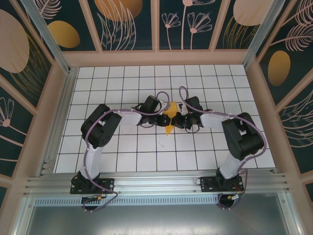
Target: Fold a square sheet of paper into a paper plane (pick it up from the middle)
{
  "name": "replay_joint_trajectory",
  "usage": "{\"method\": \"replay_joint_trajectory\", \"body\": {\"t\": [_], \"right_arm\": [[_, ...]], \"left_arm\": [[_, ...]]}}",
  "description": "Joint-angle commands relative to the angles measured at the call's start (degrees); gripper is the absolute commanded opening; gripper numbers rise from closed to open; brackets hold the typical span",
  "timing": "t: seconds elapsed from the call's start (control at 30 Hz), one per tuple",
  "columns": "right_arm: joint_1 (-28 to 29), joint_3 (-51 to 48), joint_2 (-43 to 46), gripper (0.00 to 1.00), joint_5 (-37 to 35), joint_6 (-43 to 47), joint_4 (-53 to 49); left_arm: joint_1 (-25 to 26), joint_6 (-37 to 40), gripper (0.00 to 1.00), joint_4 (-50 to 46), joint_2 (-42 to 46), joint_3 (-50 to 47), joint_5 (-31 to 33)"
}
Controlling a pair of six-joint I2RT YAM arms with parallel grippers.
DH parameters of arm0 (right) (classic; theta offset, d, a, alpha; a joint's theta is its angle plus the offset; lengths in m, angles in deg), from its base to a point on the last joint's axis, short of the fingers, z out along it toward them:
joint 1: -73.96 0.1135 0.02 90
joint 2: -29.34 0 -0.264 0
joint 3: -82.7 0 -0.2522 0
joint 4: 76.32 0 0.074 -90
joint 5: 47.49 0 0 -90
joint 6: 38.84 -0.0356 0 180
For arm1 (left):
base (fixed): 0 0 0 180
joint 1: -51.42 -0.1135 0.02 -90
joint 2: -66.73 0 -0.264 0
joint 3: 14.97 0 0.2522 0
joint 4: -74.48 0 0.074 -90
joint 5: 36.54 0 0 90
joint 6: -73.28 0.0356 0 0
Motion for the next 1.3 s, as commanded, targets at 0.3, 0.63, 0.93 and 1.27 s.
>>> {"method": "replay_joint_trajectory", "body": {"t": [0.3, 0.63, 0.93, 1.27], "right_arm": [[1.73, -5.03, -1.39, 0.02, -1.02, -4.05, 3.96], [2.85, -3.74, 3.39, 0.03, 0.25, -4.24, 3.19], [3.45, -6.79, 2.66, 0.04, 2.29, -6.87, 8.43], [3.71, -7.64, -0.96, 0.04, 3.98, -7.88, 12.20]], "left_arm": [[-0.38, 0.48, 0.11, -3.78, -1.46, -0.55, 1.95], [-0.37, 0.43, 0.11, -3.54, -1.31, -0.54, 2.02], [-0.44, 1.00, 0.10, -3.38, -0.69, -0.38, 2.74], [-0.49, 0.74, 0.08, -2.49, -0.99, -0.77, 2.66]]}}
